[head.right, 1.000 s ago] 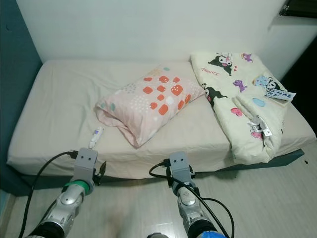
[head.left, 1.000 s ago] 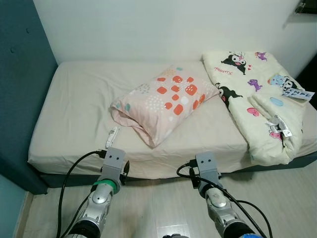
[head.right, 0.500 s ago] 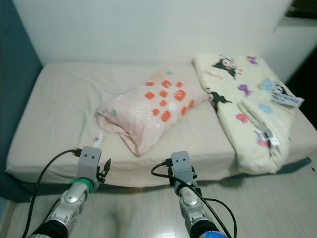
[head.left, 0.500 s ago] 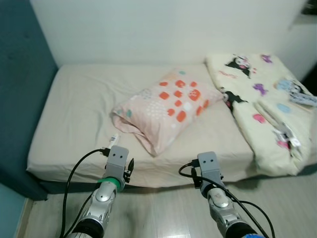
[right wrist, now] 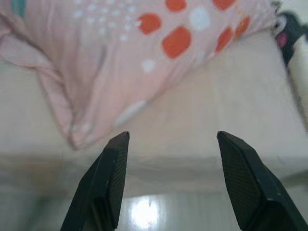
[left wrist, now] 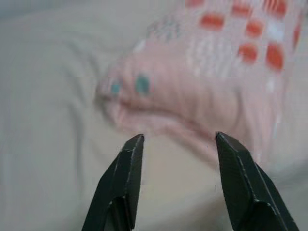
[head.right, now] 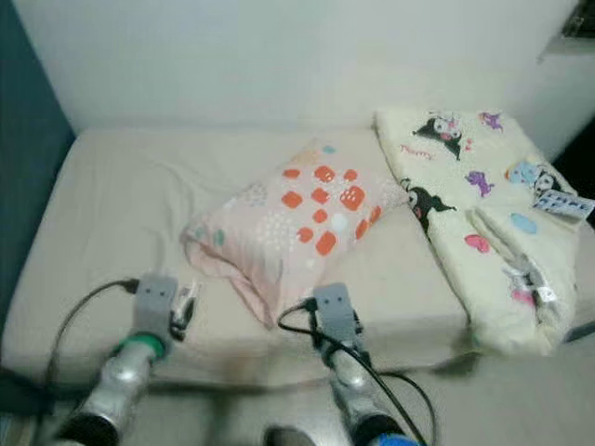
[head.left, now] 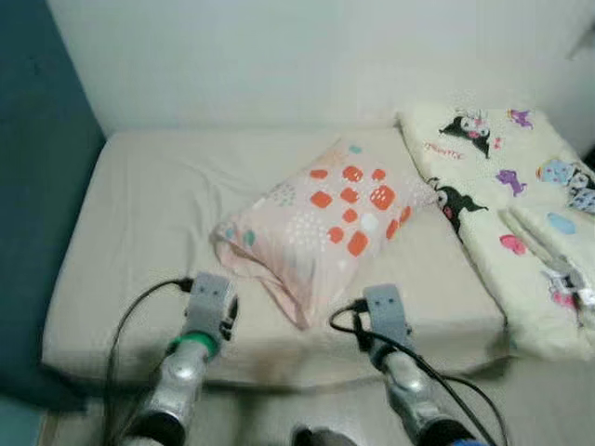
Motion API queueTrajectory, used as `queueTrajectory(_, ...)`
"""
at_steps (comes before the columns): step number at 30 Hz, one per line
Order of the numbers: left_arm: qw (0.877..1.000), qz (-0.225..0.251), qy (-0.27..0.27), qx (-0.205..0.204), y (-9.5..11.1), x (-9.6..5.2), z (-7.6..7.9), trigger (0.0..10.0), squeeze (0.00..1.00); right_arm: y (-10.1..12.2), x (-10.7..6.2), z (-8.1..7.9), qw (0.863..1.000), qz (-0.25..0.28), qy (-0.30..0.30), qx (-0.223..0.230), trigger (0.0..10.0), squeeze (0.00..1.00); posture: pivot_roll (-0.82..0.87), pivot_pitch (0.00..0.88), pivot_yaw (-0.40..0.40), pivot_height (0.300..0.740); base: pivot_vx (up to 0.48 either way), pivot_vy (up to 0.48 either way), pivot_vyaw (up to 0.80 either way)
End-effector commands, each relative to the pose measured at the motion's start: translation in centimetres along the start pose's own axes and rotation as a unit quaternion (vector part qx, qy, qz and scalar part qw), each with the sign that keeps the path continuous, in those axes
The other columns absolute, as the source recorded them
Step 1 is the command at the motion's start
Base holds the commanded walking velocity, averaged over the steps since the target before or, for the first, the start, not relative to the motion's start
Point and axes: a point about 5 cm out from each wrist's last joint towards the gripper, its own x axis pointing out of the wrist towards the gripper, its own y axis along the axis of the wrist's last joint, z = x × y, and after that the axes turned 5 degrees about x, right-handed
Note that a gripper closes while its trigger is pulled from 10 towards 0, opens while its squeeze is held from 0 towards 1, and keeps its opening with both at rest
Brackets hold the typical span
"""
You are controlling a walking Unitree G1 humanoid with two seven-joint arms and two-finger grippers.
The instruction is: Clean up the room
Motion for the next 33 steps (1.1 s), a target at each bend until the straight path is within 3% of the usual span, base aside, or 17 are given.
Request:
queueTrajectory(1,1.000,-0.022,0.007,0.000,-1.31,-0.71,-0.53,10.0,0.00,-0.18,-0.11,-0.31,1.000,-0.003,0.001,0.003,10.0,0.00,0.00,0.007,-0.018,0.740,0.409,0.000,0.00)
queueTrajectory(4,1.000,-0.021,0.005,0.000,-1.29,-0.71,-0.50,10.0,0.00,-0.20,-0.13,-0.31,1.000,-0.003,0.001,0.002,10.0,0.00,0.00,0.005,-0.018,0.740,0.398,0.000,0.00)
queueTrajectory(20,1.000,-0.009,-0.005,0.009,-1.27,-0.96,-0.54,10.0,0.00,-0.41,-0.21,-0.31,1.000,-0.008,-0.003,0.006,10.0,0.00,0.00,0.014,-0.016,0.740,0.000,0.000,0.00)
queueTrajectory(33,1.000,-0.005,-0.005,0.010,-1.16,-0.92,-0.65,10.0,0.00,-0.37,-0.20,-0.31,1.000,-0.008,-0.004,0.005,10.0,0.00,0.00,0.019,-0.014,0.740,0.000,0.438,0.00)
